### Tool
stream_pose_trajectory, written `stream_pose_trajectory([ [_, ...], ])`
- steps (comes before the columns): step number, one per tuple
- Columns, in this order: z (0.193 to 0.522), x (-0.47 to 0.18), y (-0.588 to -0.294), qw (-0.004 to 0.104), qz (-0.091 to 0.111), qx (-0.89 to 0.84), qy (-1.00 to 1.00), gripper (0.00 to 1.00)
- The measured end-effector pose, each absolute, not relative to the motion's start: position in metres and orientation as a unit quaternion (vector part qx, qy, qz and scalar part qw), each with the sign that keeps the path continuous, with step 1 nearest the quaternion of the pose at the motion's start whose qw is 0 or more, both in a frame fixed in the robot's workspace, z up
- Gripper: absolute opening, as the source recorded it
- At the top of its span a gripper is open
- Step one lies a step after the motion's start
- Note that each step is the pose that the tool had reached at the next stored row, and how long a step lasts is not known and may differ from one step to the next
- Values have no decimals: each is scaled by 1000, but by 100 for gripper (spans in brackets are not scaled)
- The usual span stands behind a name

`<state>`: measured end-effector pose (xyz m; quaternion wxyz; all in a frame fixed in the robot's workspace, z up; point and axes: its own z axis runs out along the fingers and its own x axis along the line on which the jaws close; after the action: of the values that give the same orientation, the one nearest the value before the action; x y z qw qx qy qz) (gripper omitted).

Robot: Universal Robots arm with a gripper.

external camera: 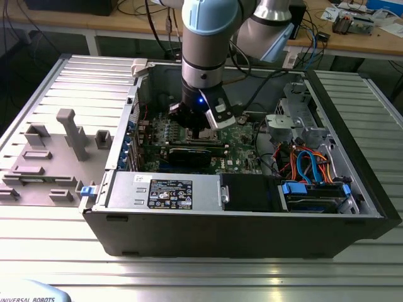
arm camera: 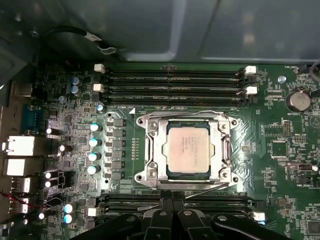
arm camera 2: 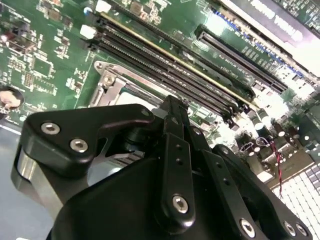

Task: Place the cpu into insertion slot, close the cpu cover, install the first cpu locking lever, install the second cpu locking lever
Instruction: 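Install the second cpu locking lever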

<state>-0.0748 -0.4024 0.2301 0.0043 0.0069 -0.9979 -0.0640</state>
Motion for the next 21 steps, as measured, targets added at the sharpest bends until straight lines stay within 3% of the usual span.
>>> stream_pose_trajectory([
  [5,226,-83,-410,4,-87,7,-996,11],
  [11,221,-87,-415,4,-100,8,-995,11],
  [21,221,-88,-416,4,-102,8,-995,11],
])
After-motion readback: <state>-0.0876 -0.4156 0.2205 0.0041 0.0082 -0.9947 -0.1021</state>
